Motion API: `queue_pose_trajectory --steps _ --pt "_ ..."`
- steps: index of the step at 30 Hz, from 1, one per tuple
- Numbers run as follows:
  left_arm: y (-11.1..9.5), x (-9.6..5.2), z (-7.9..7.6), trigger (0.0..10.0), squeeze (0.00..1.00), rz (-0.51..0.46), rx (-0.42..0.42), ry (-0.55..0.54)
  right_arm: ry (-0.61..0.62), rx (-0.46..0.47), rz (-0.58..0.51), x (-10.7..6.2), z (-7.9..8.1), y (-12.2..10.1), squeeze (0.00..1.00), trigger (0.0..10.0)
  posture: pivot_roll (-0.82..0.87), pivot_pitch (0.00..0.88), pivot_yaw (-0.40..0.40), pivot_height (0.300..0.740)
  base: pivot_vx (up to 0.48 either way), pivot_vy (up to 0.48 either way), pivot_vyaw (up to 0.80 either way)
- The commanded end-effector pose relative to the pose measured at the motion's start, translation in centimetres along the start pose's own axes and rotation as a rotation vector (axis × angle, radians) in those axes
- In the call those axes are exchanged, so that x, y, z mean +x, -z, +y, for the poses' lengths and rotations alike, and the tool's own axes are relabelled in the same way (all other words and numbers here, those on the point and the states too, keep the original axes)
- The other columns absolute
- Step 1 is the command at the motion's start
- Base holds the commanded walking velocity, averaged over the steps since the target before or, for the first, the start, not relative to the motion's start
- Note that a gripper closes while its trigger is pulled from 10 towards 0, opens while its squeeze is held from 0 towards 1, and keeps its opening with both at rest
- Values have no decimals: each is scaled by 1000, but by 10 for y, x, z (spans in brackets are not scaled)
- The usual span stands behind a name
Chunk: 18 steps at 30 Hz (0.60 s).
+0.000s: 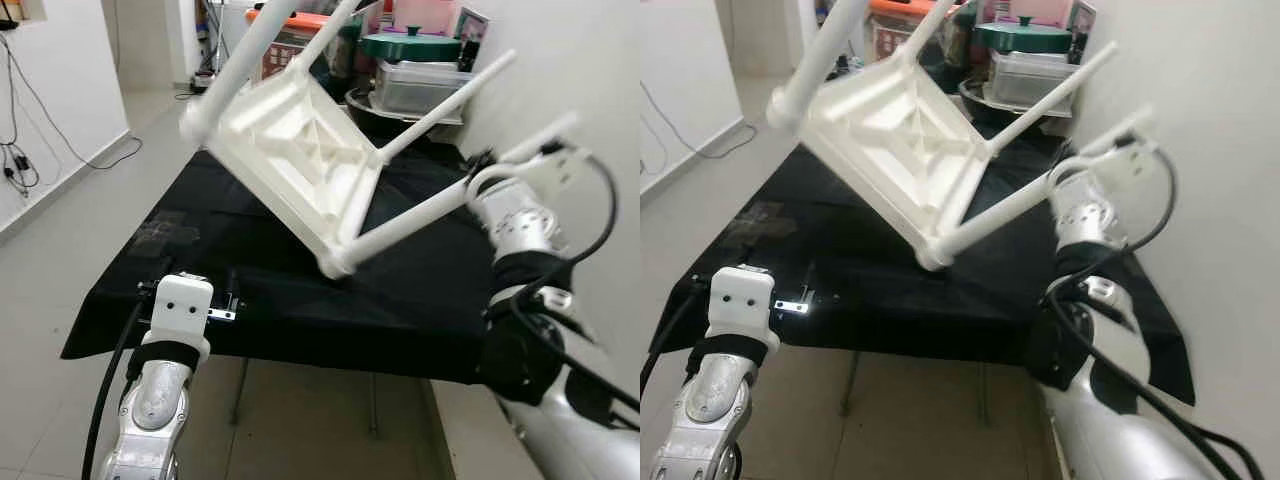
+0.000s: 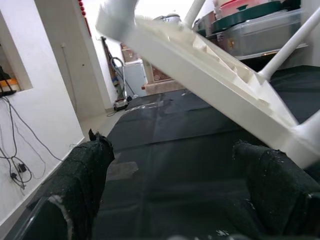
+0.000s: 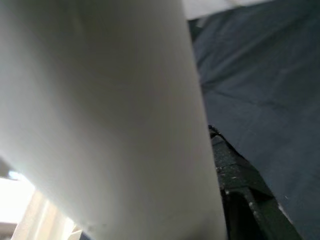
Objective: Building children table
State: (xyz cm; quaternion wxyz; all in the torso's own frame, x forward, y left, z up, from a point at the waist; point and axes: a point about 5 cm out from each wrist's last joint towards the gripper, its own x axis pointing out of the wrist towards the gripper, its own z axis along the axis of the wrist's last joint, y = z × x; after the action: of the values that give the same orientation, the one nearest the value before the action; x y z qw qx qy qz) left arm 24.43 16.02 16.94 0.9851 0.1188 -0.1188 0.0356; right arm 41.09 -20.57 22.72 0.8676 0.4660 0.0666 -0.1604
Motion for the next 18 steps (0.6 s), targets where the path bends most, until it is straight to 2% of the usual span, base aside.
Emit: queue_pose_trajectory --steps 1,2,3,5,7,9,10,11,12,13,16,17,18 --pt "0 -2 -1 10000 0 2 6 6 133 -77 382 -4 -33 89 0 0 64 0 -129 740 0 0 0" --pt "0 -2 -1 10000 0 2 6 6 133 -77 382 -4 -33 89 0 0 64 0 -129 740 0 0 0" --pt "0 -2 -1 10000 0 2 8 5 166 -134 435 -8 -42 108 0 0 68 0 -135 740 0 0 0" --pt "-1 -3 -2 10000 0 0 9 4 210 -186 478 -13 -51 125 0 0 75 0 -137 740 0 0 0" --pt "-2 -3 0 10000 0 0 11 1 238 -201 504 -17 -54 140 0 0 85 0 -138 740 0 0 0" --pt "-2 -3 0 10000 0 1 12 0 250 -205 513 -19 -55 144 0 0 85 0 -138 740 0 0 0" --pt "-2 -3 1 10000 0 1 13 0 286 -208 515 -21 -59 148 0 8118 90 0 -138 740 0 0 0" --pt "-2 -3 1 10000 0 1 13 0 286 -208 515 -21 -59 148 0 8118 90 0 -138 740 0 0 0" --pt "-2 -3 1 10000 0 2 15 0 308 -216 513 -22 -64 150 0 3608 90 0 -138 740 0 0 0" --pt "-2 -4 1 10000 0 2 16 0 324 -220 515 -22 -69 152 0 588 97 0 -139 740 0 0 0" --pt "-2 -4 2 10000 0 2 17 0 332 -221 517 -23 -72 153 0 588 97 0 -139 740 0 0 0" --pt "-2 -4 2 10000 0 2 18 0 349 -230 524 -24 -77 154 0 7333 96 0 -138 740 0 0 0" --pt "-2 -4 2 10000 0 3 18 0 363 -242 527 -24 -81 154 0 10000 94 0 -138 740 0 0 0"
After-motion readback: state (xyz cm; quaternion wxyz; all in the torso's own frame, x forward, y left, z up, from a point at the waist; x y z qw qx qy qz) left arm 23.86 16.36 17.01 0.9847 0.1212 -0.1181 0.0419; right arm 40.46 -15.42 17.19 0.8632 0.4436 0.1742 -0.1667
